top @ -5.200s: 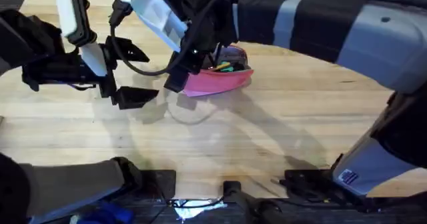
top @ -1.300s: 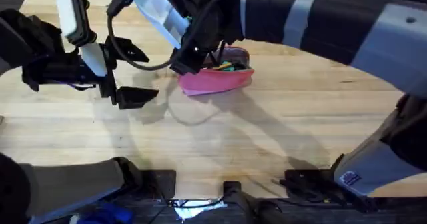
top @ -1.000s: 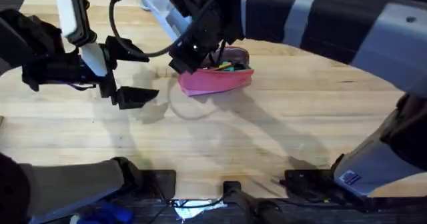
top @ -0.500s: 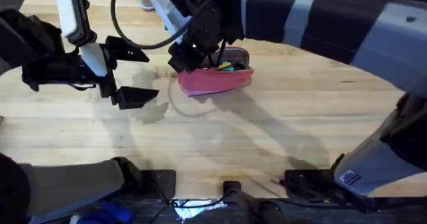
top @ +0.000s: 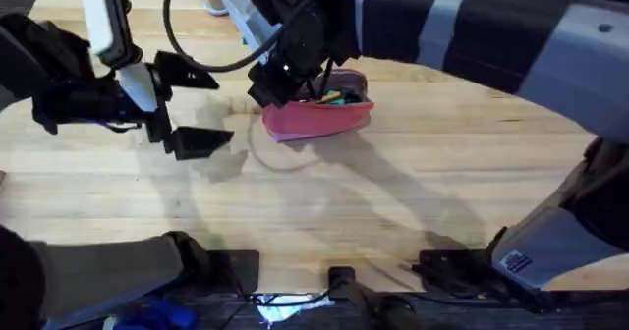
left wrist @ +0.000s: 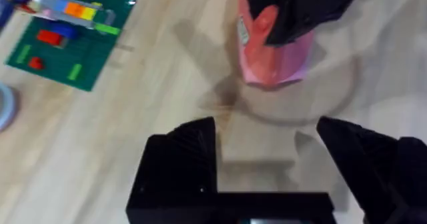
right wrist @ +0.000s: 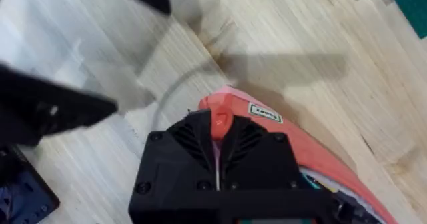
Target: Unzip the bag, pick up the pens from the table one at a time and place them inside, then zip the bag closed.
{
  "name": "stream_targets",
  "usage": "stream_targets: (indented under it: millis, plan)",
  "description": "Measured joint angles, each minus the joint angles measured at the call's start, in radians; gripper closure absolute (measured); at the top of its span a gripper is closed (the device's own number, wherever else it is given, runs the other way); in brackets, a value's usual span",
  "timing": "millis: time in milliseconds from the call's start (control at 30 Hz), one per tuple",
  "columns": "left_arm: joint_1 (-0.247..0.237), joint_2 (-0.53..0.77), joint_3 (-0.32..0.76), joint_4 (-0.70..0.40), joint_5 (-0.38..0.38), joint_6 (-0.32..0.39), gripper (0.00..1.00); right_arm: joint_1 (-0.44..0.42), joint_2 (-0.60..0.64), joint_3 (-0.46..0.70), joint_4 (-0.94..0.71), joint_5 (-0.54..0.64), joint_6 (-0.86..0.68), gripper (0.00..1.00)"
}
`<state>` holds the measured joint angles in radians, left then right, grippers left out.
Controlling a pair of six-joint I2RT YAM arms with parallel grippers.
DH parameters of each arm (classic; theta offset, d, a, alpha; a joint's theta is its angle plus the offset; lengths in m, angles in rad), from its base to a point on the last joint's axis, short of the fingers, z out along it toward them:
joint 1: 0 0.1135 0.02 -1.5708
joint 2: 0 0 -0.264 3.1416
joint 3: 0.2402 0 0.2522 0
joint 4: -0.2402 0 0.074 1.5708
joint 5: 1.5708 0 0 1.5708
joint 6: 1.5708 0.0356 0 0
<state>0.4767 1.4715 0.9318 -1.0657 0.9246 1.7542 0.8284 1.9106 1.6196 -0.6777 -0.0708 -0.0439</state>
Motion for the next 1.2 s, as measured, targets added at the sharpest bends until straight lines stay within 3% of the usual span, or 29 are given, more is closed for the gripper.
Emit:
stream_targets:
  millis: [200, 400, 567, 733, 967, 1200]
  plan:
    - [-0.004, 0.0, -0.001, -0.074, 0.017, 0.0, 0.05, 0.0, 0.0, 0.0, 0.0, 0.0, 0.0, 0.97]
    - [-0.052, 0.0, -0.001, -0.077, 0.035, 0.0, 0.051, 0.0, 0.0, 0.0, 0.0, 0.0, 0.0, 0.97]
    - [-0.094, 0.034, -0.001, -0.023, 0.073, -0.046, 0.05, 0.0, 0.0, 0.0, 0.0, 0.0, 0.0, 0.97]
    - [-0.117, 0.156, -0.001, 0.014, 0.152, -0.086, 0.051, 0.0, 0.0, 0.0, 0.0, 0.0, 0.0, 0.97]
    - [-0.152, 0.28, -0.001, 0.076, 0.265, -0.103, 0.05, 0.0, 0.0, 0.0, 0.0, 0.0, 0.0, 0.97]
    - [-0.217, 0.314, -0.001, 0.129, 0.307, -0.113, 0.05, 0.0, 0.0, 0.0, 0.0, 0.0, 0.0, 0.97]
